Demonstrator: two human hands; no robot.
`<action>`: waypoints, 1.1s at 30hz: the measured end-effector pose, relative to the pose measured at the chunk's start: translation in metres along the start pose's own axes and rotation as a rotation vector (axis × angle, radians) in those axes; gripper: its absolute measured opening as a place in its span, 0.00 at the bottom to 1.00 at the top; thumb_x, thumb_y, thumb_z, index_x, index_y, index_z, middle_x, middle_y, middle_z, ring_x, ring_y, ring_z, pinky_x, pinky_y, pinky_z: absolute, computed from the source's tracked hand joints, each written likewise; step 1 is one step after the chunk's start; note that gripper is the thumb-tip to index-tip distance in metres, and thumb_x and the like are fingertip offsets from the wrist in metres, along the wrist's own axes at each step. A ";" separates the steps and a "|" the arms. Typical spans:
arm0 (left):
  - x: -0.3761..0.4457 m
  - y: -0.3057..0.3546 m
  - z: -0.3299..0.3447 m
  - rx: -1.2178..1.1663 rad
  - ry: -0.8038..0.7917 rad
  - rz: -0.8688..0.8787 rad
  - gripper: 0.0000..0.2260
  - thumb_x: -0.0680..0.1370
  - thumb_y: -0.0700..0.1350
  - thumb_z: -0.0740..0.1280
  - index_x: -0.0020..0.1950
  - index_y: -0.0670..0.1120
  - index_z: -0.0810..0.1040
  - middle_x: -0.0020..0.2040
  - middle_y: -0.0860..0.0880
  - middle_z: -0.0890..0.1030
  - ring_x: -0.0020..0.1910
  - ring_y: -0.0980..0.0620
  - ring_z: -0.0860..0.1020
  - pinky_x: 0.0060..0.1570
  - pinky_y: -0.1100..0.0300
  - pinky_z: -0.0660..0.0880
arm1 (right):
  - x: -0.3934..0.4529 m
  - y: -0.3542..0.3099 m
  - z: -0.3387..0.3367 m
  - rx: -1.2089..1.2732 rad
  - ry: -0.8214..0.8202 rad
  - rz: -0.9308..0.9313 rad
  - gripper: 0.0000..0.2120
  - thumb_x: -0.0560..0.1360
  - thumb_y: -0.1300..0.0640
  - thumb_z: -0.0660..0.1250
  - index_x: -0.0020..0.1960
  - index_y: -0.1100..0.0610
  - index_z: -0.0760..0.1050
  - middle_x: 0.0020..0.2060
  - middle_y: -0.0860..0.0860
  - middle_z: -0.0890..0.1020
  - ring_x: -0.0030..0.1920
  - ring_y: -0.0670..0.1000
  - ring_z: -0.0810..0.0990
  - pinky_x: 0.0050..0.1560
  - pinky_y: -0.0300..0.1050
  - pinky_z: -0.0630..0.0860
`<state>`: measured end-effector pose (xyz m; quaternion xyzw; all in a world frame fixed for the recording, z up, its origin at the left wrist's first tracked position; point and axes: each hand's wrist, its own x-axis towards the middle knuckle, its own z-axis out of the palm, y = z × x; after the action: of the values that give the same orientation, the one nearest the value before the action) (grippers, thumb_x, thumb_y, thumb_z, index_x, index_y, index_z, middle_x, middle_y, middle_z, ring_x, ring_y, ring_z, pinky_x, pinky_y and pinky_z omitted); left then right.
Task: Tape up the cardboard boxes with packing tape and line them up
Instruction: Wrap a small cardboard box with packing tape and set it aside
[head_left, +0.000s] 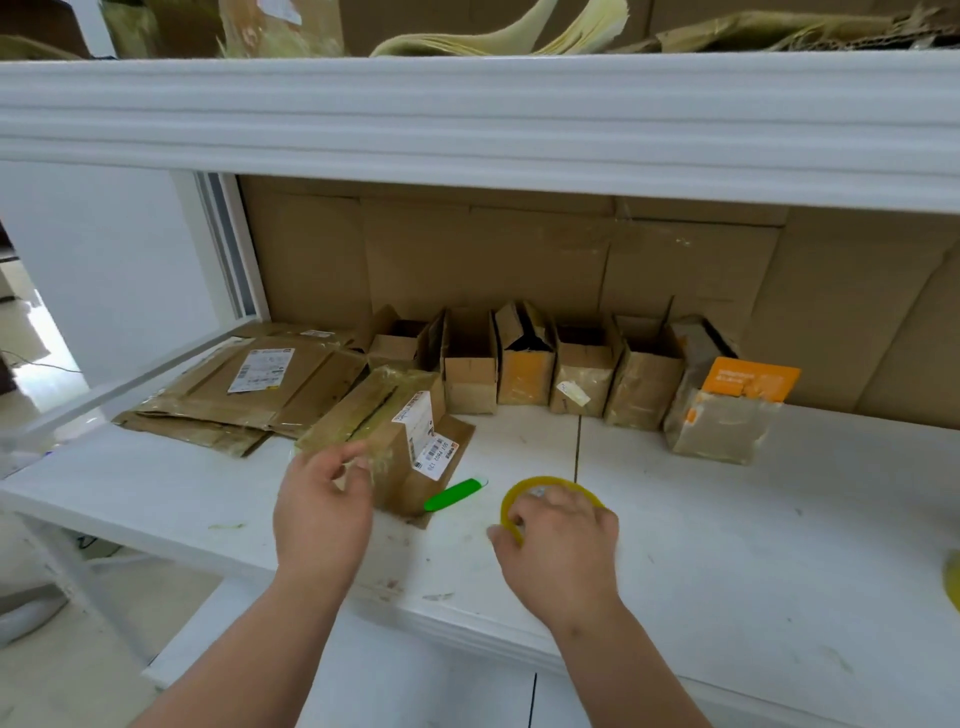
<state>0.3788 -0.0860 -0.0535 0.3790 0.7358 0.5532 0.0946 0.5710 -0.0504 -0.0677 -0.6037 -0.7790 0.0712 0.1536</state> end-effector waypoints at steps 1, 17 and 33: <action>0.006 -0.006 -0.006 0.007 0.037 -0.014 0.08 0.81 0.44 0.65 0.56 0.51 0.82 0.57 0.51 0.75 0.54 0.50 0.75 0.52 0.56 0.68 | 0.003 -0.005 -0.001 0.010 0.027 -0.005 0.15 0.79 0.40 0.58 0.59 0.45 0.76 0.59 0.45 0.74 0.64 0.51 0.70 0.65 0.51 0.61; 0.109 -0.081 -0.042 0.153 -0.368 0.031 0.18 0.84 0.41 0.57 0.70 0.53 0.75 0.65 0.51 0.77 0.61 0.52 0.74 0.57 0.65 0.64 | 0.064 -0.114 0.046 0.343 -0.100 -0.121 0.27 0.81 0.41 0.57 0.78 0.42 0.56 0.67 0.48 0.71 0.63 0.51 0.74 0.63 0.50 0.74; 0.138 -0.097 -0.038 0.300 -0.497 0.342 0.11 0.79 0.41 0.66 0.60 0.50 0.79 0.40 0.56 0.76 0.39 0.56 0.73 0.38 0.65 0.65 | 0.070 -0.135 0.066 0.167 0.028 -0.066 0.19 0.78 0.46 0.61 0.67 0.47 0.71 0.55 0.47 0.82 0.53 0.50 0.81 0.52 0.45 0.77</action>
<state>0.2181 -0.0324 -0.0869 0.6298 0.6893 0.3372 0.1201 0.4095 -0.0139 -0.0792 -0.5637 -0.7877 0.1222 0.2166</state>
